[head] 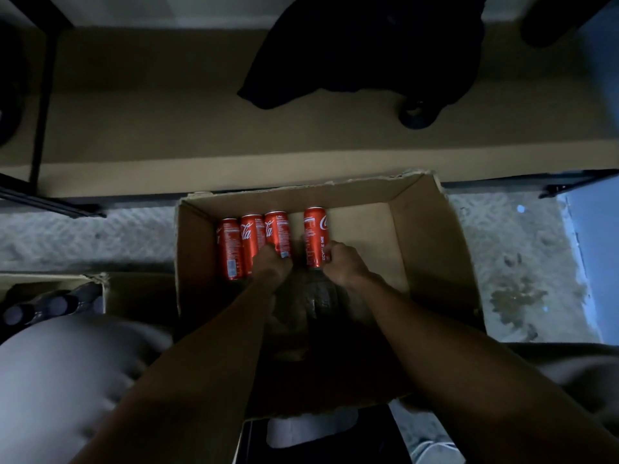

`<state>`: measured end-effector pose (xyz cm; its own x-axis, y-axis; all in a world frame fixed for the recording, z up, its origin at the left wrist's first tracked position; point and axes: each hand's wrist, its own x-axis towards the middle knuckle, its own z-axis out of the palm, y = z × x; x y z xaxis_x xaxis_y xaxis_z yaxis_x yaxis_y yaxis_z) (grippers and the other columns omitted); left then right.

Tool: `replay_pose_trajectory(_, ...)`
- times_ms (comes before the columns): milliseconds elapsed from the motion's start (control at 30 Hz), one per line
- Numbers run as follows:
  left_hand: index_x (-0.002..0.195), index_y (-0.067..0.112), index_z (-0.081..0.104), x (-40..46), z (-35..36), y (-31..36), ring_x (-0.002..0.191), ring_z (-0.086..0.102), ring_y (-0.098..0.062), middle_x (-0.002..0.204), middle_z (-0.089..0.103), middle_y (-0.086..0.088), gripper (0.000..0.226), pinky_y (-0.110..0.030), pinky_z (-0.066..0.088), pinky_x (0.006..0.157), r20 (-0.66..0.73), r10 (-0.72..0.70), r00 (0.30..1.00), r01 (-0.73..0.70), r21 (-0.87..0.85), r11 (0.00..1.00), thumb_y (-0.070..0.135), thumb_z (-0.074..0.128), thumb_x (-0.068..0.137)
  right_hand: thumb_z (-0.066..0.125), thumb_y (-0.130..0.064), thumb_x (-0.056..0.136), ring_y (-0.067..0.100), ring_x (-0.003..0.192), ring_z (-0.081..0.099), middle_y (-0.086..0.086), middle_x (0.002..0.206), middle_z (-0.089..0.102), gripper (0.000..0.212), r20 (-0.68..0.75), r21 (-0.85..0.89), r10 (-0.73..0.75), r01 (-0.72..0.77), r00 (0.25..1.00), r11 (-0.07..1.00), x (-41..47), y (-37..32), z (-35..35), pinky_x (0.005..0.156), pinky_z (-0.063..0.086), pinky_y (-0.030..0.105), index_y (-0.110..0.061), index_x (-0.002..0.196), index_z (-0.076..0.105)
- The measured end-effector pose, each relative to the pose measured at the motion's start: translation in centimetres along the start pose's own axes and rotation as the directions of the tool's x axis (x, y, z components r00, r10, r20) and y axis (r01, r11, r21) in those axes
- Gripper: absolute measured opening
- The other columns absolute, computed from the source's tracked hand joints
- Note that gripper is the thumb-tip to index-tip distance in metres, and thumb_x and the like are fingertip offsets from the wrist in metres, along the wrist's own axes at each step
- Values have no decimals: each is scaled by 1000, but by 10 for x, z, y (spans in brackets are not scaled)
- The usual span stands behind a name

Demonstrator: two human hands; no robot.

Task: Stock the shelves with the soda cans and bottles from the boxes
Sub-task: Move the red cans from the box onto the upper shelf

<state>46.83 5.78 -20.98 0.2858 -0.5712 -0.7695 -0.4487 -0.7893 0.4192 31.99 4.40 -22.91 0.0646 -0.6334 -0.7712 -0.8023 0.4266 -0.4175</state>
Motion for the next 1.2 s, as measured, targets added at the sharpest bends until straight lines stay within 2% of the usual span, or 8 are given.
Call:
replay_pose_trajectory(200,142,9,44,16,15,-10,130,47,-32,139,52,-14,57,-41,34,111,-24,12,1000,-14,-57,998,17,66,90,69,-28,89,29,127,53,10,140,55,59,-18,36,8,-7,1000,999,21,10,12,110,41,43,-17,142,47)
replay_pose_trajectory(400,128,9,58,42,20,-5,118,55,-31,124,61,-11,50,-41,45,102,-56,-9,998,3,-102,995,28,72,84,66,-29,91,33,119,58,16,134,57,53,-83,278,115,-88,990,957,52,18,21,101,47,40,-10,135,41)
replay_pose_trajectory(533,123,5,59,53,19,-3,112,58,-31,119,63,-13,44,-43,48,99,-35,-31,999,25,-148,989,21,73,84,71,-34,88,31,116,60,12,132,59,58,-49,393,148,-118,988,912,62,25,26,101,48,44,-13,134,43)
replay_pose_trajectory(700,121,4,59,57,21,-2,106,58,-25,109,62,-7,39,-38,47,97,0,-47,999,45,-261,964,14,70,86,85,-32,70,26,108,64,4,125,63,68,30,541,182,-169,983,824,73,25,30,98,51,47,-17,129,54)
replay_pose_trajectory(833,132,6,51,61,33,-2,114,56,-32,125,60,-15,52,-34,45,91,1,-85,996,82,-259,962,16,68,84,86,-39,61,27,104,67,8,122,67,73,-45,495,208,-159,977,854,89,26,45,97,53,45,-18,126,62)
replay_pose_trajectory(900,145,6,34,61,41,-3,122,51,-35,135,51,-16,71,-36,42,97,-3,-117,993,113,-241,964,19,68,84,84,-42,63,28,108,65,9,124,65,72,-95,426,226,-166,969,889,83,23,42,99,51,43,-16,127,63)
replay_pose_trajectory(1000,151,7,15,64,52,-3,132,40,-39,144,40,-19,89,-45,35,111,-53,-132,990,120,-191,974,24,70,83,83,-39,71,30,114,61,11,127,63,67,-158,329,221,-159,962,931,73,28,33,101,49,42,-15,129,61)
replay_pose_trajectory(1200,150,4,8,63,68,5,135,35,-40,146,33,-23,102,-48,31,112,-162,-139,977,140,-4,990,32,76,79,82,-36,73,34,126,44,13,133,47,74,-246,203,246,-199,937,959,61,39,19,105,40,43,-17,136,47)
